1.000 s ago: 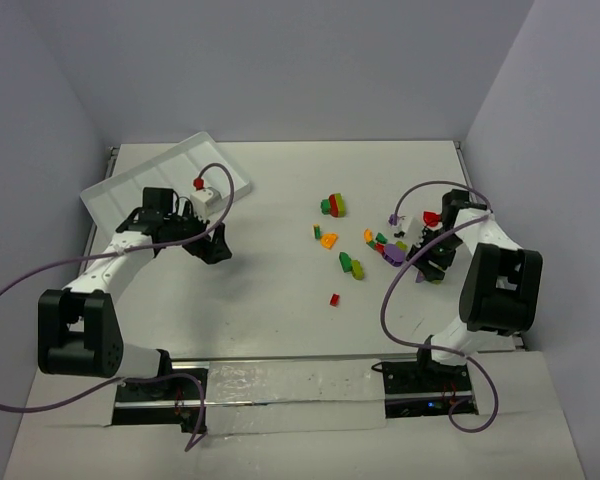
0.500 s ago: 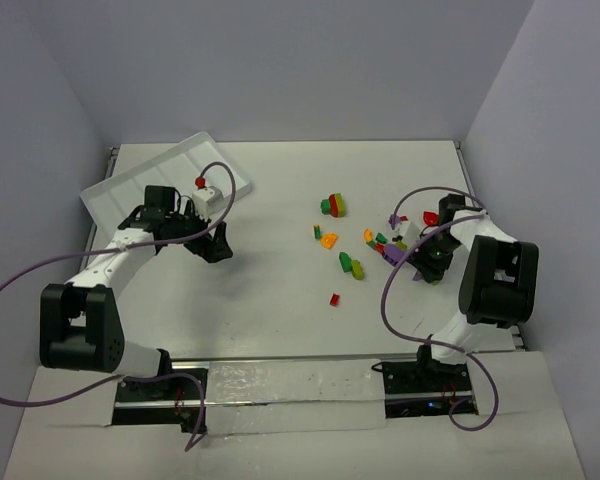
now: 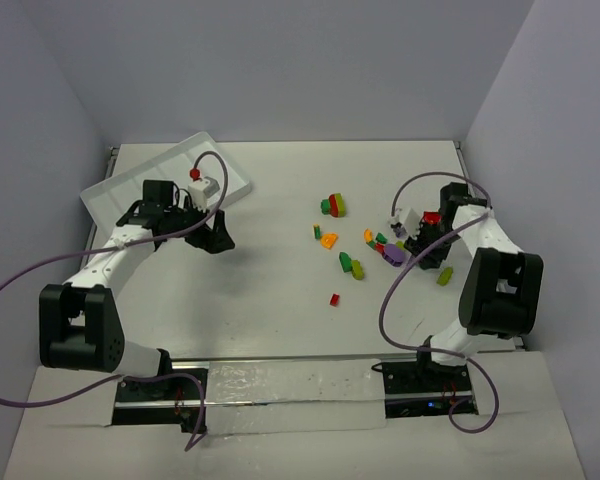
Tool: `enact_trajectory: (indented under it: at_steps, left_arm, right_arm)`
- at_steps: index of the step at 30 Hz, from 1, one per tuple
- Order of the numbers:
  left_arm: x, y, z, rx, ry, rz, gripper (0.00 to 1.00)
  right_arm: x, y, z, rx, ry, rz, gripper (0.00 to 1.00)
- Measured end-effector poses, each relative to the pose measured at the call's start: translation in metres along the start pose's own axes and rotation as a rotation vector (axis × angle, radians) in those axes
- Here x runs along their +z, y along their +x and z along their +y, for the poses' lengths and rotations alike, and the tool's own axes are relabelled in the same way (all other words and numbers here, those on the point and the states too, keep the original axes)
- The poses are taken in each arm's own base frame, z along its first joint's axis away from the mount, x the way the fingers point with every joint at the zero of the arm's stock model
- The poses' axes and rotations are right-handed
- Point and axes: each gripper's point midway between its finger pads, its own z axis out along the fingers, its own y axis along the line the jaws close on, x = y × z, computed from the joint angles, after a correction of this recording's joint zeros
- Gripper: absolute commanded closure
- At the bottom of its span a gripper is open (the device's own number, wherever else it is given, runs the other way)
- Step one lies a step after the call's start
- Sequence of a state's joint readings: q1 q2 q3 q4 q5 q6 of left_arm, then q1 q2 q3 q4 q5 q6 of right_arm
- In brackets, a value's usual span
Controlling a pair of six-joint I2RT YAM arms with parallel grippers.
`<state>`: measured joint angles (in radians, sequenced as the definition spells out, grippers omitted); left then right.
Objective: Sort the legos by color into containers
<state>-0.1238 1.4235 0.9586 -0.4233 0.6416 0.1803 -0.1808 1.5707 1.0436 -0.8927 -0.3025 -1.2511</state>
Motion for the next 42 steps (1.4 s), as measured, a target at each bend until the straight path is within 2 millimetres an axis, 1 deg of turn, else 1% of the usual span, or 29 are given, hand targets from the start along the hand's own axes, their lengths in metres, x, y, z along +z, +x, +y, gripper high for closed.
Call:
enact_trajectory:
  at_steps: [4,6,7,8,11,12,14,15,17,20,23,26,29,31,34,37,39,42]
  left_arm:
    - [-0.001,-0.012,-0.005,-0.052,0.015,-0.033,0.10]
    - [-0.002,-0.018,-0.009,-0.090,0.027,-0.049,0.10]
    - [-0.002,-0.023,-0.012,-0.110,0.042,-0.061,0.10]
    - [-0.003,-0.028,-0.016,-0.132,0.060,-0.073,0.10]
    - [-0.007,-0.048,-0.031,-0.196,0.131,-0.121,0.10]
    - [-0.009,-0.055,-0.036,-0.217,0.155,-0.136,0.09]
    - [-0.012,-0.068,-0.046,-0.261,0.210,-0.166,0.08]
    - [-0.013,-0.071,-0.049,-0.280,0.230,-0.175,0.08]
    - [-0.016,-0.079,-0.056,-0.326,0.269,-0.189,0.08]
    - [-0.019,-0.089,-0.063,-0.385,0.313,-0.206,0.08]
    - [-0.019,-0.096,-0.069,-0.429,0.353,-0.215,0.08]
    - [-0.013,-0.098,-0.077,-0.454,0.384,-0.204,0.09]
    - [-0.006,-0.096,-0.092,-0.457,0.413,-0.177,0.11]
    - [-0.003,-0.094,-0.101,-0.449,0.431,-0.160,0.12]
    - [0.001,-0.088,-0.114,-0.439,0.453,-0.132,0.16]
    - [0.006,-0.081,-0.122,-0.440,0.466,-0.105,0.19]
    - [0.008,-0.078,-0.124,-0.442,0.467,-0.094,0.21]
    - [0.011,-0.075,-0.125,-0.446,0.467,-0.084,0.26]
  right_arm:
    - [-0.025,-0.045,-0.008,-0.059,0.064,-0.096,0.69]
    - [-0.035,-0.070,-0.004,-0.097,0.083,-0.137,0.71]
    - [-0.038,-0.085,0.002,-0.125,0.084,-0.158,0.72]
    - [-0.040,-0.101,0.009,-0.156,0.081,-0.181,0.74]
    - [-0.043,-0.152,0.040,-0.244,0.050,-0.250,0.82]
    - [-0.043,-0.167,0.051,-0.269,0.037,-0.272,0.82]
    - [-0.047,-0.197,0.070,-0.308,0.023,-0.313,0.95]
    - [-0.050,-0.211,0.078,-0.322,0.018,-0.338,0.99]
    - [-0.054,-0.238,0.096,-0.346,0.012,-0.380,1.00]
    - [-0.057,-0.275,0.117,-0.365,0.011,-0.434,1.00]
    - [-0.051,-0.303,0.141,-0.376,-0.016,-0.454,1.00]
    - [-0.040,-0.324,0.159,-0.379,-0.033,-0.453,1.00]
    - [-0.028,-0.333,0.177,-0.379,-0.056,-0.437,1.00]
    - [-0.024,-0.337,0.185,-0.375,-0.065,-0.428,1.00]
    - [-0.023,-0.344,0.189,-0.364,-0.059,-0.432,1.00]
    - [-0.027,-0.348,0.190,-0.352,-0.047,-0.440,1.00]
    - [-0.028,-0.350,0.189,-0.344,-0.036,-0.441,1.00]
    - [-0.028,-0.350,0.187,-0.332,-0.024,-0.439,1.00]
